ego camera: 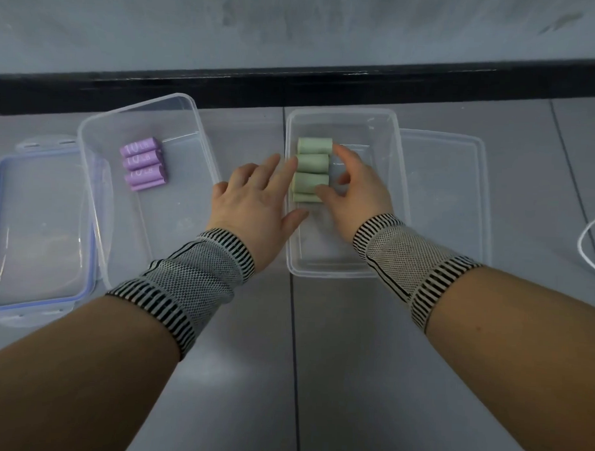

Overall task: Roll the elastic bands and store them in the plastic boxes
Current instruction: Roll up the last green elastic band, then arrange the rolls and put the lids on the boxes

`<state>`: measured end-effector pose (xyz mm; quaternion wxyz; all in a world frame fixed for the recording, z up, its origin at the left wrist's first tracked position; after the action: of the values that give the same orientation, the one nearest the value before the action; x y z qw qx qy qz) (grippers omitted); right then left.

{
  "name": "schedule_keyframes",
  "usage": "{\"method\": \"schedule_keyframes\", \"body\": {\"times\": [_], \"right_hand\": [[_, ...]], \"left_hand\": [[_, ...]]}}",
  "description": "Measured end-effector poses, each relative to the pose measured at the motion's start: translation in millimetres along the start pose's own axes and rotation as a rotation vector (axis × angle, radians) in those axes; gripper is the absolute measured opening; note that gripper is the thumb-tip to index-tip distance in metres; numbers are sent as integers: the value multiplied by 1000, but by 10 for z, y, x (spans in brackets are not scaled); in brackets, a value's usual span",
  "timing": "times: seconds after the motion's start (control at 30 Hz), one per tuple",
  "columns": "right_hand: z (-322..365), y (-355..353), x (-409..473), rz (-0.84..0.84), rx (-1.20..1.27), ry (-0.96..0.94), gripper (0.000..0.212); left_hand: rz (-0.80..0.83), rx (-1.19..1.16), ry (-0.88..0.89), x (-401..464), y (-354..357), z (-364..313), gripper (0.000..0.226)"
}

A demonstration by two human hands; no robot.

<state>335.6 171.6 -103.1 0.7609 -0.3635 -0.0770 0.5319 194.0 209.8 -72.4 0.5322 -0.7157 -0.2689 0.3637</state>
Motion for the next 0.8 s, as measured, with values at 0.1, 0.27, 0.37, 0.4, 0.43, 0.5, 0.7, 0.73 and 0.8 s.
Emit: {"method": "schedule_keyframes", "body": {"times": [0.1,0.27,0.37,0.4,0.43,0.5,0.7,0.73,0.8], "right_hand": [[109,-227,-154,-5,-37,-52,63],[18,-798,-512,-74,-128,-100,66],[-451,-1075,-717,-160,-140,1,67],[-666,-1152,-774,-200,-138,60,66],[-889,-1226,-826,-243,-129,129,65],[-1305,-1345,-932,-312,-115,287,61],[-1920,-1404,-949,-242,-189,472,40],[-1951,-1397,-923,-230,-192,476,37],[-1972,-1389,-878,-214,-217,472,33]], "left_hand": [[-1,-17,4,-78,-56,-48,67],[18,-49,41,-194,-161,-447,67],[44,-61,129,-253,-152,-935,68],[54,-59,165,-268,-128,-1105,68],[67,-48,198,-276,-93,-1263,68],[103,-7,249,-286,0,-1520,67],[203,81,237,-236,262,-1783,65],[211,95,231,-224,289,-1792,65],[222,119,227,-196,328,-1822,65]]}}
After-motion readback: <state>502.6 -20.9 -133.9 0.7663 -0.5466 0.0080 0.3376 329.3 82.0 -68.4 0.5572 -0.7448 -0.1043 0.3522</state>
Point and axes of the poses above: each hand's wrist, its own x-axis towards the middle knuckle, its own y-axis out of the palm, z = x × y, the point moved 8 cm from there along x, towards the middle knuckle, and after that the axes turned 2 degrees about z, right-handed, at the moved point
